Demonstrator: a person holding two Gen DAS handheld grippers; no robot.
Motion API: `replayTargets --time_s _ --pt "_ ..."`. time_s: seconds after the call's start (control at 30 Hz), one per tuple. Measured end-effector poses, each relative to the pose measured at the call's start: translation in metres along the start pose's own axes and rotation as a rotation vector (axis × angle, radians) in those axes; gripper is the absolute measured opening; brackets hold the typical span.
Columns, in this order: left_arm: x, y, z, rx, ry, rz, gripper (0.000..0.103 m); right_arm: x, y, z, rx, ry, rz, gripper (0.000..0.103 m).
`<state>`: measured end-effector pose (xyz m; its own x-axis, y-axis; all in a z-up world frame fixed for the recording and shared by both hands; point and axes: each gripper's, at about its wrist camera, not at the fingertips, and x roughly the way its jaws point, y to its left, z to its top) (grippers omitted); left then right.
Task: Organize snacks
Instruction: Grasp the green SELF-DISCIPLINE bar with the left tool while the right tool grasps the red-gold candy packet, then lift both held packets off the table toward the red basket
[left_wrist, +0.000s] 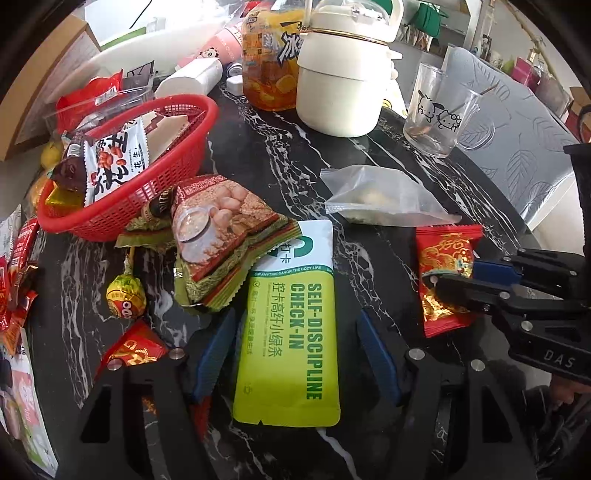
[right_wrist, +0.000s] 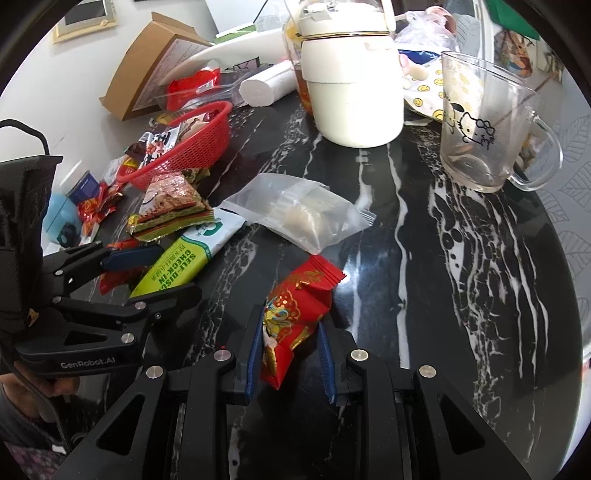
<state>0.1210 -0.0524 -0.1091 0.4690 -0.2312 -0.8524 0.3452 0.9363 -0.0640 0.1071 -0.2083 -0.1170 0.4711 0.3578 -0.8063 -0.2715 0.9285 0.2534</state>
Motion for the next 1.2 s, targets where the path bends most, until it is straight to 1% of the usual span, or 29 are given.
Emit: replayTargets --time_s 0.03,0.07,0.2,0.33,0.63,0.87,0.97,1.03,1.07,1.1,1.13,1.2 --pt "0.000 -0.001 0.000 0.007 -0.003 0.016 0.049 -0.001 -0.001 -0.001 0.001 -0.002 0.001 0.026" --pt "-0.001 -0.003 -0.001 0.014 0.000 0.018 0.047 -0.002 -0.002 -0.002 0.003 -0.005 0.003 0.026" --pt "-0.004 -0.009 -0.005 0.024 0.004 0.010 0.047 -0.005 -0.004 -0.006 0.006 -0.010 0.006 0.026" --pt "-0.011 -0.018 -0.015 0.027 0.018 -0.016 0.047 -0.011 -0.006 -0.014 0.012 -0.013 0.007 0.026" --pt "-0.031 -0.047 -0.045 0.051 0.050 -0.054 0.047 -0.036 -0.010 -0.051 0.009 -0.013 0.013 0.026" --pt "-0.046 -0.064 -0.065 0.032 0.064 -0.105 0.047 -0.055 -0.010 -0.080 -0.014 0.000 0.040 0.026" --pt "-0.048 -0.069 -0.069 0.031 0.054 -0.089 0.047 -0.062 -0.009 -0.091 -0.025 0.015 0.041 0.026" --pt "-0.046 -0.072 -0.070 0.032 0.044 -0.070 0.048 -0.065 -0.010 -0.094 -0.017 0.014 0.017 0.027" --pt "-0.046 -0.073 -0.069 0.035 0.041 -0.058 0.048 -0.066 -0.010 -0.095 -0.008 0.010 0.001 0.029" --pt "-0.045 -0.074 -0.069 0.039 0.038 -0.048 0.048 -0.068 -0.012 -0.096 0.005 0.004 -0.015 0.036" --pt "-0.044 -0.075 -0.068 0.042 0.033 -0.038 0.048 -0.069 -0.013 -0.096 0.023 -0.007 -0.032 0.049" --pt "-0.043 -0.074 -0.068 0.041 0.022 -0.023 0.051 -0.072 -0.014 -0.097 0.050 -0.036 -0.059 0.056"
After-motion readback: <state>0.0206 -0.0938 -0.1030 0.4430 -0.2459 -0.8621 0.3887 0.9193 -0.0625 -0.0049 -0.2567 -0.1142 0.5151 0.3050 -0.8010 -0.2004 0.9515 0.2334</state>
